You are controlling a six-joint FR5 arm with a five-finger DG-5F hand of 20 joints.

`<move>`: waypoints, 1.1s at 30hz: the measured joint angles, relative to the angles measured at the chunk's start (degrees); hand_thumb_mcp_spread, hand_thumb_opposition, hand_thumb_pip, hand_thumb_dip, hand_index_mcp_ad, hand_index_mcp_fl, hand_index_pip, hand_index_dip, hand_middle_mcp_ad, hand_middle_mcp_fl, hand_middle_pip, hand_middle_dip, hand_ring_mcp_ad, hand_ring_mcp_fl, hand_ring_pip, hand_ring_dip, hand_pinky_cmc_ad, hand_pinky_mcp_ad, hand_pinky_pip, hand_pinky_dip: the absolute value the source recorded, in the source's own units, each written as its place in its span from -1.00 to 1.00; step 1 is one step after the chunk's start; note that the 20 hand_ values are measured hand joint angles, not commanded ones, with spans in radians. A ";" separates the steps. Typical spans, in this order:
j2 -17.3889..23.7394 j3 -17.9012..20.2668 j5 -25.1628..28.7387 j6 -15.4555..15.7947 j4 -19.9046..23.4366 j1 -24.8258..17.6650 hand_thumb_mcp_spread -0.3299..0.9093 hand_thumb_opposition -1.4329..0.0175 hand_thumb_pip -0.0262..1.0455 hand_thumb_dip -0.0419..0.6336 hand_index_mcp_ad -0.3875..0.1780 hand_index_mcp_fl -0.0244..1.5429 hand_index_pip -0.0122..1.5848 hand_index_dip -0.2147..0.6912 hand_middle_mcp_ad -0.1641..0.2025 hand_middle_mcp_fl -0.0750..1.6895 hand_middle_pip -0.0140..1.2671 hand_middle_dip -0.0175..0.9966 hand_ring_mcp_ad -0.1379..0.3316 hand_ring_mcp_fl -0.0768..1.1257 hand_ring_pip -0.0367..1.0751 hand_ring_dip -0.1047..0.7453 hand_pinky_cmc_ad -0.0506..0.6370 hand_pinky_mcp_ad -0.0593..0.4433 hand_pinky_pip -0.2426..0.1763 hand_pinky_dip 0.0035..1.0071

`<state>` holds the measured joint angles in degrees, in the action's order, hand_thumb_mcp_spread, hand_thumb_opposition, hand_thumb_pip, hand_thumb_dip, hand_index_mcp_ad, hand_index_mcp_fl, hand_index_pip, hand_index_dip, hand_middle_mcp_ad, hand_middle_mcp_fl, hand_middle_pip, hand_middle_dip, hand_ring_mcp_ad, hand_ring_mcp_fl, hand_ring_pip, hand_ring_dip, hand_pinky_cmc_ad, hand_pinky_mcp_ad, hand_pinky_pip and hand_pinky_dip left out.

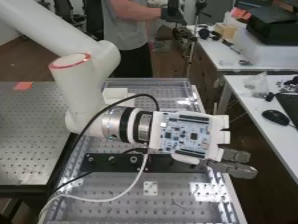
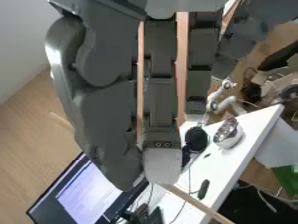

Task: Grab the chopstick and place it in the clear container

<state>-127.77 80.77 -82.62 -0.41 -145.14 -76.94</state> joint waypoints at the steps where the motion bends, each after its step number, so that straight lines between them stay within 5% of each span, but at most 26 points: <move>1: 0.64 0.02 0.27 0.58 -0.45 -0.02 0.61 -0.54 -0.17 -0.02 -0.06 0.92 -0.94 0.27 -0.18 0.99 -0.73 0.31 0.20 0.23 -0.75 0.03 0.44 0.00 0.32 -0.66; 7: 3.67 1.17 2.15 2.96 -1.24 -0.56 0.62 -0.54 -0.17 -0.01 -0.07 0.92 -0.94 0.27 -0.18 0.99 -0.73 0.31 0.22 0.23 -0.75 0.03 0.44 0.00 0.32 -0.66; 16: 12.26 8.20 9.02 7.38 0.91 -4.43 0.61 -0.54 -0.17 -0.02 -0.10 0.92 -0.94 0.27 -0.16 0.99 -0.73 0.31 0.14 0.24 -0.75 0.04 0.44 0.01 0.33 -0.65; 25: 19.22 15.92 19.09 11.09 4.24 -12.73 0.62 -0.54 -0.17 -0.01 -0.12 0.92 -0.94 0.27 -0.12 0.99 -0.73 0.31 0.13 0.26 -0.75 0.05 0.44 0.01 0.33 -0.65; 33: 21.53 18.87 27.05 10.61 4.30 -19.37 0.62 -0.54 -0.17 -0.02 -0.11 0.92 -0.94 0.27 -0.12 0.99 -0.73 0.31 0.12 0.25 -0.75 0.05 0.44 0.03 0.40 -0.65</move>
<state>-106.25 99.64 -55.57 10.19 -140.84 -96.32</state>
